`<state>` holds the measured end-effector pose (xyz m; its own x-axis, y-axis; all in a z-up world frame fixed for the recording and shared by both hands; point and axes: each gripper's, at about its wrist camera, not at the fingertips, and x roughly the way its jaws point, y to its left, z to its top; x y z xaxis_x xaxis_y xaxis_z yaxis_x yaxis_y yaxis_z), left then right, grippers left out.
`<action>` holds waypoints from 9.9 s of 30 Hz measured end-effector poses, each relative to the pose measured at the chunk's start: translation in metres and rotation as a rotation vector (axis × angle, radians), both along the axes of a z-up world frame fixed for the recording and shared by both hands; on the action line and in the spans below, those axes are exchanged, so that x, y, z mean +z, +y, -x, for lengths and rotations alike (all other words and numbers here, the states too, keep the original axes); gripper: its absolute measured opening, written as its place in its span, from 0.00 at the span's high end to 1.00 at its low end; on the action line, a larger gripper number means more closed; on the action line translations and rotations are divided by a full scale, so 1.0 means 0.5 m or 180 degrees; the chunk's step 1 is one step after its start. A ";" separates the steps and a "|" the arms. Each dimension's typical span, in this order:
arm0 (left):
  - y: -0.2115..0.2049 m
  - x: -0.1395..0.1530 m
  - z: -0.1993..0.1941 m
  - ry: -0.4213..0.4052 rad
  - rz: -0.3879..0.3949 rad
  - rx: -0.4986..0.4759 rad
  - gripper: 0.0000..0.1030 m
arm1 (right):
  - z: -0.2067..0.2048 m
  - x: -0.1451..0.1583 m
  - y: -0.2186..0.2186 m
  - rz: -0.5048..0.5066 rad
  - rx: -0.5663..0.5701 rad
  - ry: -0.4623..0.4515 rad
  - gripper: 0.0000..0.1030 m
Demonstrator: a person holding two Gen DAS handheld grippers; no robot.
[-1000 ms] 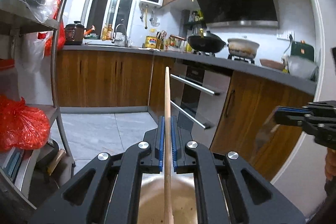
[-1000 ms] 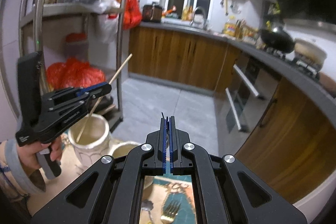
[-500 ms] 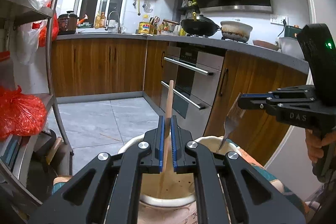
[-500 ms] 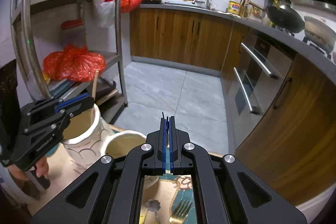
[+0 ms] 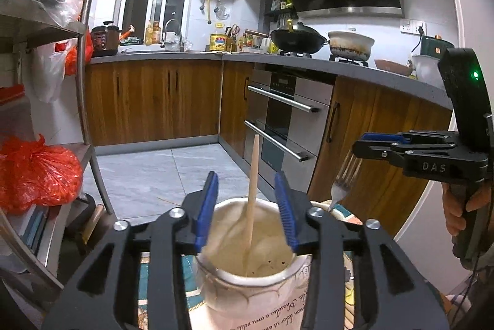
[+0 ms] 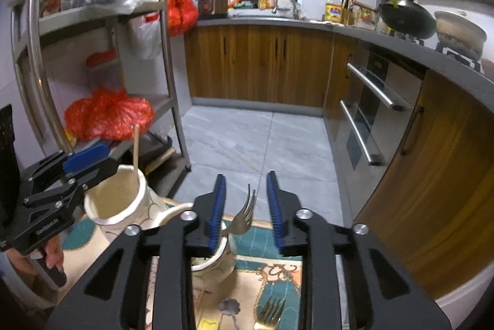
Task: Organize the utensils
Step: 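Drop the chopstick into the tall cup while the right tool drops the fork into the short cup, then move both open tools back over the utensils on the cloth, then grasp another chopstick with the left tool while the right tool grasps the silver spoon, then put the chopstick in the tall cup while the right tool drops the spoon in the short cup, then withdraw both open tools from the vase back toward the utensils, then grasp a third chopstick with the left tool while the right tool grasps the gold fork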
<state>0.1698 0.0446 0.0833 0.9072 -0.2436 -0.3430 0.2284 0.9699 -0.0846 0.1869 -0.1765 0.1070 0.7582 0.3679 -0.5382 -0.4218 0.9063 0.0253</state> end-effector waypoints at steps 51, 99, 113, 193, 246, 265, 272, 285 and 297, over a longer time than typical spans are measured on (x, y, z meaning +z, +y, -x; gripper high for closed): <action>-0.192 -0.222 0.172 0.1454 -0.0636 -0.0078 0.06 | 0.227 -0.198 -0.199 0.0023 -0.0325 0.0352 0.05; -0.163 -0.213 0.163 0.2146 -0.0990 -0.0743 0.93 | 0.127 -0.226 -0.060 0.0222 0.0488 0.0917 0.96; -0.170 -0.226 0.148 0.1969 -0.0749 -0.0540 0.79 | 0.207 -0.176 -0.076 -0.0136 0.0495 0.0514 0.96; 0.022 -0.042 -0.004 0.0072 0.0136 0.0122 0.93 | -0.002 -0.126 0.083 -0.0805 0.0341 -0.0201 0.88; -0.106 -0.129 0.182 0.0795 -0.0303 0.0156 0.05 | 0.207 -0.223 -0.183 -0.0147 -0.0451 0.0404 0.05; -0.222 -0.231 0.168 0.1386 -0.0554 0.0118 0.11 | 0.195 -0.259 -0.177 0.0049 -0.0491 0.0660 0.05; -0.249 -0.249 0.165 0.1566 -0.0690 0.0083 0.25 | 0.192 -0.272 -0.168 0.0114 -0.0432 0.0772 0.13; -0.252 -0.237 0.160 0.1692 -0.0614 -0.0237 0.93 | 0.179 -0.299 -0.119 0.0099 -0.0172 0.1065 0.88; -0.163 -0.209 0.181 0.1783 -0.0922 -0.0616 0.94 | 0.194 -0.291 -0.137 0.0117 -0.0115 0.1169 0.93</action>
